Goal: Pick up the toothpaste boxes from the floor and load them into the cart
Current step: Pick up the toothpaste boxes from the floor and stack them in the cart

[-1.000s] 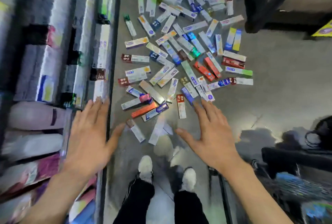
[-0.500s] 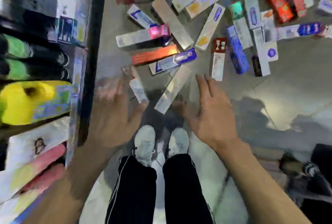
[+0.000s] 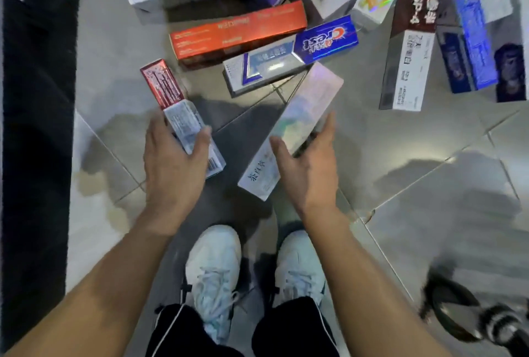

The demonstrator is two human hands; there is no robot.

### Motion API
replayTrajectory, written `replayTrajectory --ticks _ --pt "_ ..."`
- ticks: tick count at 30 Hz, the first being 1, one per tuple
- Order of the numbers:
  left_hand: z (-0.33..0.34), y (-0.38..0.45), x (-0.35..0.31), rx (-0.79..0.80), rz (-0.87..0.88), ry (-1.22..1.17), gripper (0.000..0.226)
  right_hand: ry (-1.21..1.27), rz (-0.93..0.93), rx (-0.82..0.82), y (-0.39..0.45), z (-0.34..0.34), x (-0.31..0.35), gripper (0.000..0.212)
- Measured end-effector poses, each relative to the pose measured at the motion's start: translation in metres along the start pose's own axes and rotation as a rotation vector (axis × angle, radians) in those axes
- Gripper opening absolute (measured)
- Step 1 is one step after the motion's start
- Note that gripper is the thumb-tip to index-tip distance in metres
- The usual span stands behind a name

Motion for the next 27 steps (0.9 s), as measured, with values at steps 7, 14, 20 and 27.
replayTrajectory --ticks 7,14,20,27 --pt "0.015 0.019 -0.002 -0.158 -0.197 -0.150 0.052 0.174 0.245 -0.129 0.016 0.022 0.006 0.083" --pt "-0.002 -0.013 0.005 0.051 -0.246 -0.416 0.041 0.284 0.251 -0.064 -0.017 0.003 0.016 0.048" --pt "-0.059 -0.066 -0.058 0.131 -0.154 -0.547 0.032 0.268 0.068 0.009 -0.078 -0.056 0.067 0.040" --pt "-0.166 -0.155 -0.186 0.267 0.000 -0.698 0.065 0.453 -0.136 0.157 -0.188 -0.142 0.170 0.042"
Point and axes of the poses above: each hand's wrist, its own y-axis towards the middle knuckle, its own z-axis out of the palm, x = y × z, the point moved 5 cm from there along y, towards the middle knuckle, and after that the axes turned 8 degrees about x, right-handed, at the moved point
